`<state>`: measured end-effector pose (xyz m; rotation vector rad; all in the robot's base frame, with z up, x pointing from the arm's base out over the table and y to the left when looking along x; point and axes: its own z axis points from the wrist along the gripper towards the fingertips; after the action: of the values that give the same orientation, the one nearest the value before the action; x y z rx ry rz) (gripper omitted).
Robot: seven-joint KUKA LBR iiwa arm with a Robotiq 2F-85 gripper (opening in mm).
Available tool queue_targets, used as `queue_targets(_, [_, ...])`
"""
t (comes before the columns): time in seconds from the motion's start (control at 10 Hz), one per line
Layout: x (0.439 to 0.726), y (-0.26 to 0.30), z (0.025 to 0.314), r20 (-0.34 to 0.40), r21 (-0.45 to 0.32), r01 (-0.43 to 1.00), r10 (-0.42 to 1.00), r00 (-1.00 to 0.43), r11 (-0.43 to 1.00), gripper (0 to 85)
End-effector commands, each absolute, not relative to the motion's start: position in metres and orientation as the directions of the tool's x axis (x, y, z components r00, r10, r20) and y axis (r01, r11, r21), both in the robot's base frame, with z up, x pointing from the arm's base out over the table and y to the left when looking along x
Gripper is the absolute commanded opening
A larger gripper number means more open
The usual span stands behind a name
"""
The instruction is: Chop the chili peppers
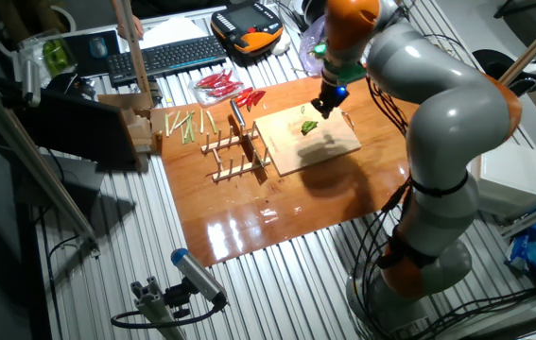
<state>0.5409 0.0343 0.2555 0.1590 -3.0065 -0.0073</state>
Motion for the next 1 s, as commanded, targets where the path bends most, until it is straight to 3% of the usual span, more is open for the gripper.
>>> queue_targets(0.0, [0.548,0.043,0.254,0.128,0.003,-0.089,-0.088,-0.988,0.996,0.0])
queue_targets(0.7, [0.583,0.112,0.238,0.110,-0.091,-0.026,-0.016,-0.994,0.996,0.0])
queue_targets(0.8, [0.586,0.119,0.231,0.098,-0.099,-0.011,-0.001,-0.995,0.995,17.0])
queue_targets(0.9, [0.589,0.125,0.225,0.093,-0.099,0.006,0.015,-0.996,0.995,17.0])
